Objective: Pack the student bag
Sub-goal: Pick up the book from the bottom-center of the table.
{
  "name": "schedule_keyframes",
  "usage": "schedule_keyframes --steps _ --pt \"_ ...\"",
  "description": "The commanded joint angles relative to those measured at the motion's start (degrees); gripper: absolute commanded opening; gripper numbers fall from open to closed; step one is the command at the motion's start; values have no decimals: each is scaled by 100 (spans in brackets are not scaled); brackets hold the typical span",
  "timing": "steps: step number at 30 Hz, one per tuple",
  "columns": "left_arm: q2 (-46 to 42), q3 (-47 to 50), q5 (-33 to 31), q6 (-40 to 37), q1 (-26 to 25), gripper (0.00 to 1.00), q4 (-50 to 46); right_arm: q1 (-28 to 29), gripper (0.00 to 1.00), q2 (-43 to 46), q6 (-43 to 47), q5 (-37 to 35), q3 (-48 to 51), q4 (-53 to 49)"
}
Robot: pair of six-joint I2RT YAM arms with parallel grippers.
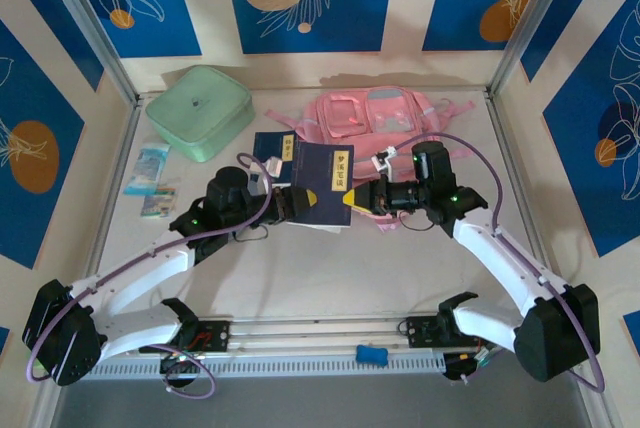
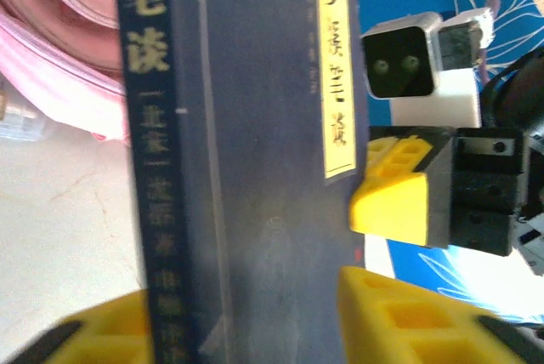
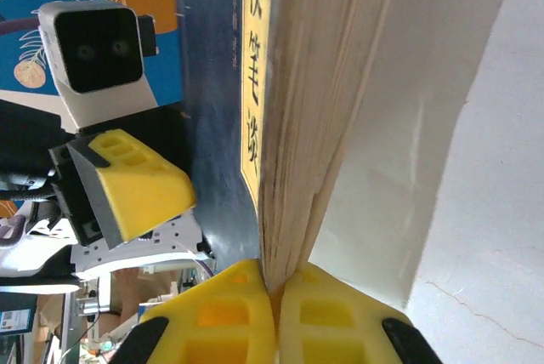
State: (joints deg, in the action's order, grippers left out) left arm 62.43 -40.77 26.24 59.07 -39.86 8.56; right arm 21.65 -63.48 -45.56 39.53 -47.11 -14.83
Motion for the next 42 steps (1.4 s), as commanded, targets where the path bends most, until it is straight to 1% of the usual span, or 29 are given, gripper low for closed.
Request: schedule_keyframes --steps 1,4,5,7,8,9,12,14,15,19,21,23,26,28,31,33,38,40,41,42 --pt "14 -168 264 27 -3 25 602 -7 11 -2 267 187 -92 -71" --pt "49 -185 243 36 3 16 646 -84 19 16 287 132 -71 -221" --pt "63 -198 237 47 -4 10 677 -112 21 36 285 160 -47 -237" --pt "82 -220 213 81 1 4 779 -151 31 96 293 164 3 -305" --pt "101 -237 207 109 4 3 851 -197 40 131 279 164 41 -371" --pt "130 -251 190 134 -1 1 930 -238 52 159 238 171 83 -396" --pt "220 -226 159 298 3 0 1338 -356 73 198 -88 381 299 -178" --pt "323 -195 152 456 -18 0 1738 -336 81 125 -300 544 380 62" --pt "381 -194 140 535 -30 0 1936 -304 83 78 -395 597 384 195" --pt "612 -261 90 643 -100 0 2480 -117 84 -14 -907 749 443 983" --pt "701 -327 98 607 -102 0 2484 -25 82 -11 -1241 839 484 1513" --pt "726 -409 102 491 -104 0 2251 -12 78 64 -1367 793 475 1722" --pt "731 -432 18 396 -102 0 1993 -59 69 273 -1246 600 409 1548" --pt "735 -414 -7 313 -105 0 1922 -129 61 357 -1071 460 328 1255" --pt "761 -414 9 250 -116 0 1807 -160 47 354 -899 382 247 1040" --pt "760 -423 44 187 -110 0 1747 -167 35 303 -867 391 210 1017" --pt "748 -411 -7 67 -124 0 1516 -183 18 320 -704 289 146 794" --pt "747 -452 -21 -4 -122 0 1372 -208 7 344 -578 234 102 585" --pt "743 -493 -38 -53 -125 8 1258 -237 4 356 -509 225 71 494" --pt "728 -546 -59 -174 -126 15 1111 -266 2 376 -461 247 56 387"
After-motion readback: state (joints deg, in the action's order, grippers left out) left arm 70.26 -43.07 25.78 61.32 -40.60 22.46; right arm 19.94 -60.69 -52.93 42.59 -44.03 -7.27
